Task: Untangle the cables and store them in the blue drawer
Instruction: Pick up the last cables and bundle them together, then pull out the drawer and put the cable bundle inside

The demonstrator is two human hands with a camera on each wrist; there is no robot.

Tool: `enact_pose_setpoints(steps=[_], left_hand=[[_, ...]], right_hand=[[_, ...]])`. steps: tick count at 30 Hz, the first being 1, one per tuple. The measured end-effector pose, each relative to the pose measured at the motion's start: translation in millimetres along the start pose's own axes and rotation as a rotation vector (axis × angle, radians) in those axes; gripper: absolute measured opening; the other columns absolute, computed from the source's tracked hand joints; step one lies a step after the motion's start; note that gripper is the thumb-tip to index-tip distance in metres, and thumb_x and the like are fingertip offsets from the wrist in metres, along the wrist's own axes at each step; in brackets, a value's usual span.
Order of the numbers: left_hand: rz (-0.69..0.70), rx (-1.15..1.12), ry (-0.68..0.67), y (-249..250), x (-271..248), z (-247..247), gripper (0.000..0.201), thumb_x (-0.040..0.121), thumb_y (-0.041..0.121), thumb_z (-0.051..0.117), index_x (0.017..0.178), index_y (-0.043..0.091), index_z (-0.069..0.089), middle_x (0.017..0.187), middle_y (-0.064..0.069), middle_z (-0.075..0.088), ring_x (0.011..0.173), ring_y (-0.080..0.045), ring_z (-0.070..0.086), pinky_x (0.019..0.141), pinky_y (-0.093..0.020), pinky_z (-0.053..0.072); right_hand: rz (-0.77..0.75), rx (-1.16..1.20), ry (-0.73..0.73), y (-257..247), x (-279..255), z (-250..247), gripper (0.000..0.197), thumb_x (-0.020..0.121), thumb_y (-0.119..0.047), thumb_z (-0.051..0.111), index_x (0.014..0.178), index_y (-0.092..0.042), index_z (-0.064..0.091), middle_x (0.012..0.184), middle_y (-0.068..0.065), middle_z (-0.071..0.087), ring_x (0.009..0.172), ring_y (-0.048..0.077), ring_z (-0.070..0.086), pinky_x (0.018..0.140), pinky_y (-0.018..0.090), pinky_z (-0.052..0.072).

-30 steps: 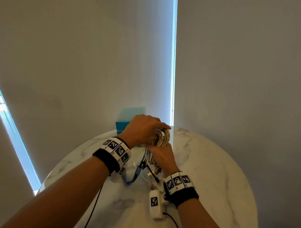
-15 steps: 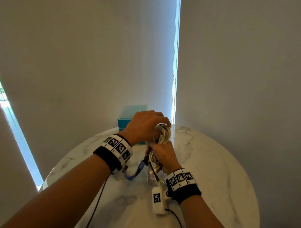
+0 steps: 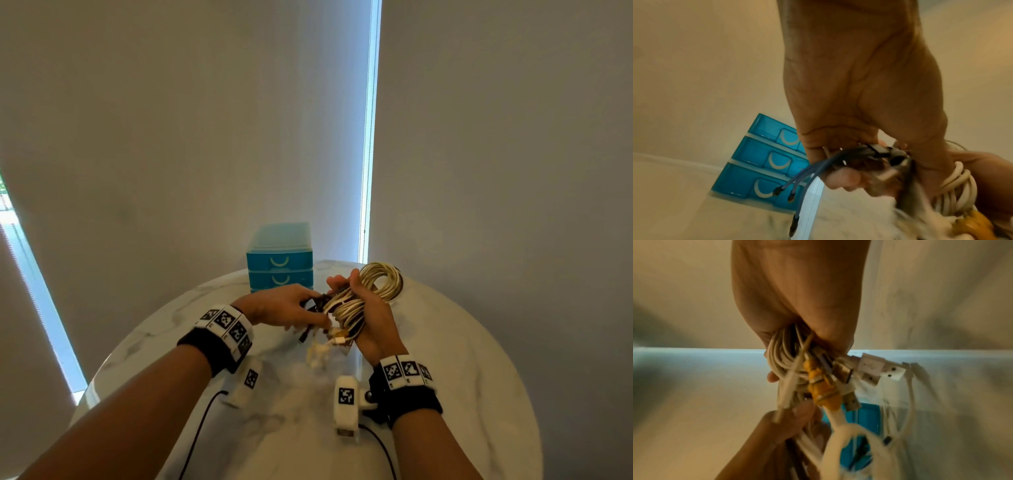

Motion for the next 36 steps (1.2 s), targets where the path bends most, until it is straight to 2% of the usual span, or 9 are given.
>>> enact_pose_setpoints(steps=[5,9,11,15,18,21,26,31,36], left_hand=[[-0.015,-0.275,0.024,-11.5,1.9,5.2,0.028,0.106,0.033,0.066,0.128,0.016,0.069,0.108,-0.002,0.078,0.098,-0.013,0.071,0.085,-0.024,0.052],[0.002,-0.48,0.002,-2.9,-0.6,7.8,0.026,0.105,0.033,0.07,0.117,0.011,0.065,0.081,0.002,0.075,0.071,-0.012,0.068,0.067,-0.02,0.055],[-0.037,-0.389,0.048,3.3,2.2,3.8,0.039,0.099,0.045,0.074,0.125,0.018,0.062,0.088,0.0,0.073,0.068,-0.011,0.064,0.065,-0.024,0.058],[-0.033,0.126,0.246,15.4,4.0,-4.3,0.056,0.092,0.072,0.065,0.127,0.028,0.065,0.111,0.001,0.076,0.086,-0.013,0.071,0.072,-0.028,0.061],[0.011,0.475,0.313,21.6,4.5,0.1,0.06,0.097,0.078,0.05,0.14,0.037,0.058,0.125,0.006,0.074,0.103,-0.016,0.069,0.085,-0.036,0.058],[0.085,0.471,0.369,27.1,4.2,8.6,0.057,0.102,0.069,0.051,0.147,0.036,0.045,0.133,0.001,0.074,0.108,-0.02,0.072,0.085,-0.037,0.059],[0.204,0.41,0.478,38.6,1.5,9.2,0.039,0.104,0.063,0.049,0.121,0.029,0.059,0.122,0.008,0.078,0.105,-0.014,0.073,0.085,-0.034,0.059],[0.272,0.456,0.562,33.5,5.1,-7.3,0.058,0.11,0.065,0.031,0.089,0.022,0.063,0.086,0.005,0.076,0.071,-0.012,0.07,0.074,-0.038,0.06],[0.2,0.247,0.397,33.4,-2.7,-33.2,0.067,0.107,0.066,0.037,0.089,0.015,0.076,0.082,-0.002,0.076,0.077,-0.019,0.071,0.08,-0.035,0.057]], right_hand=[[-0.041,-0.083,0.013,-1.3,-1.7,2.1,0.049,0.1,-0.044,0.067,0.119,0.0,0.077,0.12,0.024,0.077,0.106,0.042,0.074,0.101,0.055,0.058],[-0.103,-0.1,0.091,-4.1,-0.6,-2.1,0.041,0.1,-0.042,0.068,0.1,-0.002,0.078,0.107,0.023,0.08,0.096,0.039,0.078,0.092,0.053,0.064],[-0.086,-0.042,0.162,-3.6,0.0,-4.8,0.038,0.093,-0.043,0.074,0.091,-0.005,0.074,0.102,0.02,0.08,0.092,0.036,0.078,0.093,0.053,0.063],[-0.081,-0.073,0.316,-4.9,-1.7,-11.3,0.035,0.1,-0.04,0.074,0.083,-0.009,0.072,0.086,0.013,0.08,0.072,0.026,0.075,0.074,0.043,0.063],[-0.126,-0.12,0.456,-7.4,-2.9,-18.3,0.036,0.1,-0.038,0.075,0.08,-0.009,0.072,0.077,0.009,0.08,0.072,0.028,0.076,0.08,0.049,0.065],[-0.158,-0.169,0.538,-9.6,-3.2,-23.1,0.038,0.098,-0.043,0.077,0.078,-0.01,0.074,0.071,0.005,0.079,0.071,0.029,0.075,0.083,0.052,0.065],[-0.263,-0.351,0.624,-13.7,-2.1,-31.5,0.036,0.097,-0.051,0.074,0.085,-0.017,0.074,0.082,0.003,0.077,0.079,0.024,0.074,0.088,0.05,0.064],[-0.215,-0.642,0.309,-9.9,-6.9,-10.0,0.068,0.087,-0.084,0.056,0.068,-0.018,0.056,0.054,-0.003,0.057,0.051,0.015,0.051,0.055,0.03,0.042],[-0.085,-0.668,-0.008,7.5,-6.4,3.9,0.1,0.071,-0.105,0.044,0.09,-0.011,0.071,0.068,0.008,0.061,0.059,0.022,0.052,0.054,0.031,0.043]])
Point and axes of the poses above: each hand's wrist, its own x-axis towards the middle knuckle, its own z-axis out of the palm, y = z × x, the point moved 4 cm from there along x, towards the middle knuckle
